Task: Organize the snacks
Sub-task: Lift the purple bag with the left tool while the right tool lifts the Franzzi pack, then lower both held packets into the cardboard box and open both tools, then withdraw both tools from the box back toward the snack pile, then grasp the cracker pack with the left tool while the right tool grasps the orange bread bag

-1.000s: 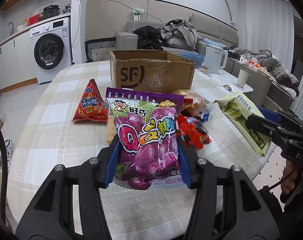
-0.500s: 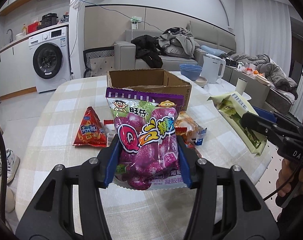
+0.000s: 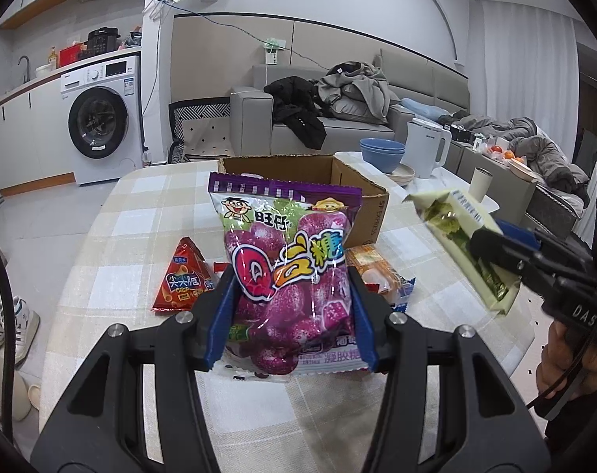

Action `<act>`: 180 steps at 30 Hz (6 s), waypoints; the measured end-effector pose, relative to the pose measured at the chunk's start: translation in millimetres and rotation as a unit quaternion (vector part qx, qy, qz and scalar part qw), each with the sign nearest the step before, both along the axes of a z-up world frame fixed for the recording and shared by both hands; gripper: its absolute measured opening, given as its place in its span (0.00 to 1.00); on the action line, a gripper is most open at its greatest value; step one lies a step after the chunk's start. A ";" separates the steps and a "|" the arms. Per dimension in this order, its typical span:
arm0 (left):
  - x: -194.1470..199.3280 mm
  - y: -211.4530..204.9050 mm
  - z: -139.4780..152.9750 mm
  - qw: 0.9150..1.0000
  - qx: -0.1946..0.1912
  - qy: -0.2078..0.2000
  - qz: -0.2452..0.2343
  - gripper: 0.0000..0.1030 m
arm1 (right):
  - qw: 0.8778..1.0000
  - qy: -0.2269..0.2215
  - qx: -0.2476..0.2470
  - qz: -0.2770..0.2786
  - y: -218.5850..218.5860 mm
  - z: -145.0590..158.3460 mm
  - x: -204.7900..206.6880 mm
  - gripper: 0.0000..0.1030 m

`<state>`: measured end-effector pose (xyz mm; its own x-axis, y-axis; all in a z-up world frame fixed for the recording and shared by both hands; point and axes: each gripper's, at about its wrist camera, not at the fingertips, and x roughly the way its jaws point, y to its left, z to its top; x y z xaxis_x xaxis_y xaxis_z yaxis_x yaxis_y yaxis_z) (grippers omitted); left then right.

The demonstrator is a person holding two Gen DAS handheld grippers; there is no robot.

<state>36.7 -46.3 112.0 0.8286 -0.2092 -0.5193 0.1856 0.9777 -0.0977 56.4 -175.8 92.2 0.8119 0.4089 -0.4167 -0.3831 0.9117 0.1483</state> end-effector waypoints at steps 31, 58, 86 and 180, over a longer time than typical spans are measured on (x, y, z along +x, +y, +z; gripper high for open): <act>34.6 1.8 98.5 0.999 0.010 -0.038 0.014 0.48 | 0.993 -0.104 0.038 -0.030 -34.4 224.4 51.2 0.42; 188.0 6.9 66.6 0.999 -0.001 0.037 0.011 0.48 | 0.999 0.054 -0.005 0.007 1.7 111.1 219.3 0.42; 260.6 -12.5 -17.5 0.996 0.015 0.093 -0.007 0.49 | 0.991 0.127 -0.017 0.029 27.7 14.3 257.5 0.43; 118.3 17.3 -110.0 0.981 0.104 0.162 0.011 0.94 | 0.960 0.218 -0.167 -0.047 13.3 -83.0 136.9 0.98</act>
<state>155.0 -29.0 2.0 0.6167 -0.0540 -0.7854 0.1564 0.9862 0.0550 193.3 -162.5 9.2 0.5569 0.1276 -0.8207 -0.2649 0.9638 -0.0299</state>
